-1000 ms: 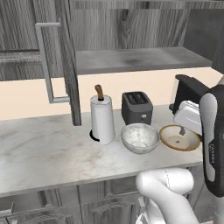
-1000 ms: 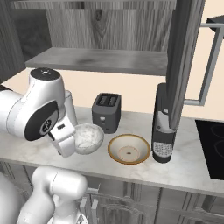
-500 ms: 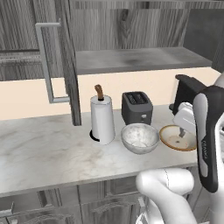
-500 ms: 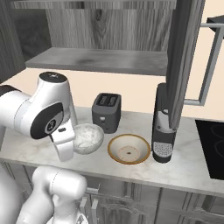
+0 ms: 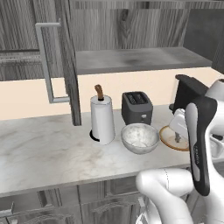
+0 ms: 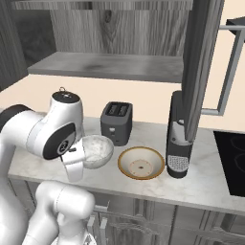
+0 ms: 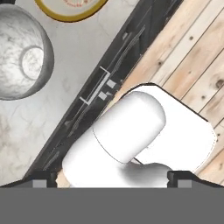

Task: Open the cabinet. Pick the bowls from the counter and place them in the cabinet. Then close the cabinet.

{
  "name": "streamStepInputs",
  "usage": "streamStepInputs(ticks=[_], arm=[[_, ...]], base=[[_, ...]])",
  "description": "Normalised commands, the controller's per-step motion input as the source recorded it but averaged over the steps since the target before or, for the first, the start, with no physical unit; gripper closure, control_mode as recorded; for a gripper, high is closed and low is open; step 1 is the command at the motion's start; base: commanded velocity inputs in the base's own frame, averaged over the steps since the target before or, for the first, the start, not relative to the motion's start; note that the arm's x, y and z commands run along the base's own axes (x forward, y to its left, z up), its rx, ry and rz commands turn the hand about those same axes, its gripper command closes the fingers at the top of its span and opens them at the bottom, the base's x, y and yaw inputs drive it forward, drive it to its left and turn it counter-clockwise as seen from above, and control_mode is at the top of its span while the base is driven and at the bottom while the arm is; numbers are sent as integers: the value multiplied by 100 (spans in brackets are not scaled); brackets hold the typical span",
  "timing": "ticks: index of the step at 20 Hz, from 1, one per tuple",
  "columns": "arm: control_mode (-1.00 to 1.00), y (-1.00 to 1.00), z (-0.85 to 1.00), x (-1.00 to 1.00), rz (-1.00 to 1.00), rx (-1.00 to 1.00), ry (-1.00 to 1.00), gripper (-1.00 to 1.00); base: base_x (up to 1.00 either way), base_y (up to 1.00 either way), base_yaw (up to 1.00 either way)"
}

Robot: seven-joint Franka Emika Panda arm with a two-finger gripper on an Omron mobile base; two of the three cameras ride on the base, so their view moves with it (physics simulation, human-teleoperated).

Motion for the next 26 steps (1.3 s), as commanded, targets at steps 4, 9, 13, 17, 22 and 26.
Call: streamStepInputs(ticks=[4, 9, 13, 17, 22, 26], arm=[[-100, 0, -17, 17, -3, 0, 0, -100], [-100, 0, -2, 24, 0, 0, 0, -100], [-100, 3, -12, 42, 0, 0, 0, -100], [-100, 2, -21, 39, 0, 0, 0, -100], [-100, 4, -31, 39, 0, 0, 0, -100], [-100, 0, -46, 30, 0, 0, 7, -100]], base=[[0, 0, 0], [0, 0, 0], [0, 0, 0], [0, 0, 0], [0, 0, 0], [0, 0, 0]])
